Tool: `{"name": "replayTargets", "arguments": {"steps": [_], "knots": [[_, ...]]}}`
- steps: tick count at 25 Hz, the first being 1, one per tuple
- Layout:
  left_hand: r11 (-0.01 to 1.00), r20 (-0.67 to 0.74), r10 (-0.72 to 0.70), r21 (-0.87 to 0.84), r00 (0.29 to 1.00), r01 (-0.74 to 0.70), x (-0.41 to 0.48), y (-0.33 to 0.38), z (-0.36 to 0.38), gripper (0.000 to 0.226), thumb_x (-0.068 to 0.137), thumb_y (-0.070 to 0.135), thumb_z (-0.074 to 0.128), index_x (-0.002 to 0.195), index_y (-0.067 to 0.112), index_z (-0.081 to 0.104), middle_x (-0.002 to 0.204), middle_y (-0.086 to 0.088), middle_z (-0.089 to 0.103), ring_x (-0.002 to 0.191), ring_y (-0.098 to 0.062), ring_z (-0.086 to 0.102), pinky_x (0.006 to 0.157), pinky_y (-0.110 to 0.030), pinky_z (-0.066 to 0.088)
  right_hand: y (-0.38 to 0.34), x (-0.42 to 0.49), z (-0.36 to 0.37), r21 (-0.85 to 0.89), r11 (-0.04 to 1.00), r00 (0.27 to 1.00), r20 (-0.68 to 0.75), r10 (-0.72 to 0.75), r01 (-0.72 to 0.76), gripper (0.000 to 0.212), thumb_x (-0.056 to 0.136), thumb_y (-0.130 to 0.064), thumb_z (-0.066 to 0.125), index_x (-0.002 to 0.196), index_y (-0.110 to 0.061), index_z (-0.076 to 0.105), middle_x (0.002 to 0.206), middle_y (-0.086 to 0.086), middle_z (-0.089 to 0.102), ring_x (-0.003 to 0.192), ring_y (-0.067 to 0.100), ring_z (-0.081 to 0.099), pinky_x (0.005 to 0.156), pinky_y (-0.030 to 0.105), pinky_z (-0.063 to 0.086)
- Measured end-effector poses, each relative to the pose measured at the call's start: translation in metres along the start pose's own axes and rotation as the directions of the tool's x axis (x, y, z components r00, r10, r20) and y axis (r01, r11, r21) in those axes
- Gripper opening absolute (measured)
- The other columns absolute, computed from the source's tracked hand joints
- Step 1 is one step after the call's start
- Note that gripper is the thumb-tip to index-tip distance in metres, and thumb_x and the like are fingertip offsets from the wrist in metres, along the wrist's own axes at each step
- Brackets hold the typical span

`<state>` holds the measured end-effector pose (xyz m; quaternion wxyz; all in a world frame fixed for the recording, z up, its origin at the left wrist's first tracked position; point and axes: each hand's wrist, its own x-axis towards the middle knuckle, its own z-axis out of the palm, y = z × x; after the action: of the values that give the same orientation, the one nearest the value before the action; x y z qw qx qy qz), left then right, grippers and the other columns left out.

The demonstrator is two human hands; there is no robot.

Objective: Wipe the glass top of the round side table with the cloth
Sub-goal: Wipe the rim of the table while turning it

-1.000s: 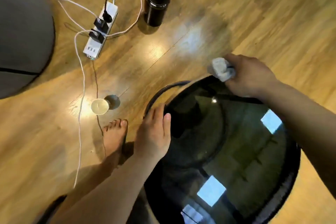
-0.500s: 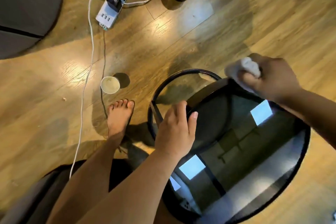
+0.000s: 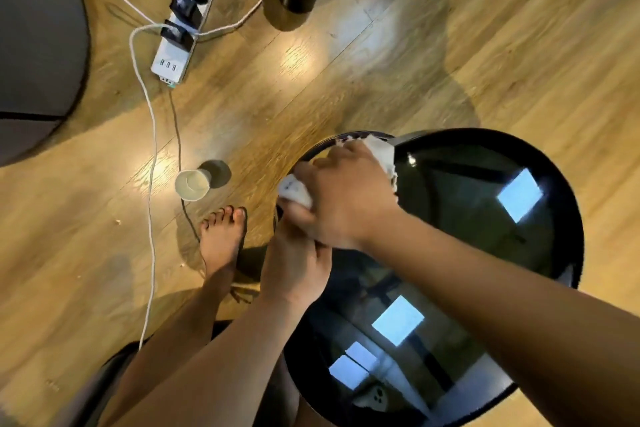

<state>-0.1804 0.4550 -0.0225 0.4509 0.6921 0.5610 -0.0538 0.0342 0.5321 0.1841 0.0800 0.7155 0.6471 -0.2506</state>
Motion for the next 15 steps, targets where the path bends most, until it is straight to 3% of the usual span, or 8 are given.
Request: {"name": "replayTargets", "arguments": {"steps": [1,3,5,6,9,11,12,15], "knots": [[0.998,0.006,-0.029,0.051,1.000,0.029,0.015,-0.053,0.036,0.027,0.100,0.041,0.034,0.122,0.026,0.035,0.116,-0.010,0.057,0.101,-0.035,0.055,0.085,-0.058,0.045,-0.004,-0.004,0.004,0.007,0.997,0.997,0.006,-0.080,0.080,0.048,0.084,-0.060,0.045,0.089,-0.016,0.064,0.074,0.007,0.067,0.079,0.032,0.059,0.082,0.041,0.035],[0.999,-0.059,-0.025,0.046,0.998,0.027,0.018,-0.055,0.038,0.042,0.094,0.065,0.032,0.128,0.041,0.037,0.115,0.010,0.052,0.101,-0.021,0.054,0.085,-0.042,0.047,0.029,-0.012,0.003,0.023,0.994,0.992,-0.064,-0.108,0.110,0.050,0.083,-0.061,0.046,0.092,-0.015,0.065,0.076,0.007,0.067,0.079,0.033,0.060,0.076,0.039,0.036],[1.000,0.010,-0.013,-0.020,1.000,0.013,-0.020,0.088,-0.037,0.029,0.099,0.049,0.043,0.121,0.031,0.046,0.098,0.010,0.053,0.083,-0.011,0.050,0.072,-0.029,0.043,0.080,-0.017,-0.008,0.076,0.994,0.982,-0.163,0.096,-0.084,0.052,0.084,-0.059,0.041,0.091,-0.013,0.063,0.079,0.013,0.067,0.077,0.036,0.061,0.066,0.036,0.038],[0.994,0.024,0.096,-0.047,0.995,-0.095,-0.028,0.134,-0.071,0.026,0.101,0.040,0.044,0.118,0.020,0.049,0.094,0.006,0.053,0.079,-0.011,0.047,0.069,-0.028,0.040,0.112,-0.022,-0.012,0.099,0.962,0.943,-0.195,0.268,-0.253,0.052,0.086,-0.057,0.038,0.093,-0.012,0.062,0.084,0.017,0.067,0.081,0.038,0.063,0.065,0.036,0.042],[0.986,0.020,0.146,-0.078,0.989,-0.144,-0.040,0.167,-0.095,0.030,0.102,0.037,0.039,0.115,0.011,0.048,0.093,-0.003,0.055,0.082,-0.016,0.052,0.069,-0.028,0.041,0.200,-0.061,-0.018,0.125,0.694,0.687,-0.098,0.720,-0.709,0.052,0.091,-0.052,0.032,0.109,-0.012,0.060,0.113,0.025,0.064,0.106,0.045,0.058,0.085,0.044,0.045],[0.984,0.026,0.152,-0.096,0.988,-0.149,-0.035,0.157,-0.092,0.032,0.101,0.038,0.038,0.115,0.011,0.048,0.096,-0.006,0.058,0.083,-0.016,0.055,0.069,-0.027,0.043,0.221,-0.085,-0.022,0.124,0.550,0.555,-0.001,0.832,-0.826,0.051,0.092,-0.049,0.029,0.106,-0.010,0.059,0.121,0.030,0.059,0.114,0.048,0.052,0.091,0.044,0.041],[0.980,0.009,0.170,-0.105,0.985,-0.168,-0.034,0.155,-0.091,0.031,0.101,0.037,0.039,0.115,0.011,0.048,0.097,-0.007,0.059,0.083,-0.016,0.056,0.068,-0.027,0.044,0.219,-0.088,-0.025,0.107,0.520,0.524,0.014,0.852,-0.847,0.044,0.093,-0.047,0.030,0.100,-0.013,0.057,0.118,0.030,0.059,0.115,0.048,0.051,0.089,0.042,0.040],[0.972,-0.013,0.200,-0.127,0.980,-0.200,-0.037,0.162,-0.095,0.028,0.102,0.033,0.041,0.115,0.010,0.049,0.097,-0.009,0.060,0.082,-0.016,0.056,0.066,-0.030,0.048,0.195,-0.063,-0.027,0.130,0.597,0.599,-0.035,0.800,-0.791,0.034,0.090,-0.046,0.032,0.094,-0.021,0.054,0.107,0.019,0.062,0.106,0.043,0.054,0.079,0.038,0.037]]}}
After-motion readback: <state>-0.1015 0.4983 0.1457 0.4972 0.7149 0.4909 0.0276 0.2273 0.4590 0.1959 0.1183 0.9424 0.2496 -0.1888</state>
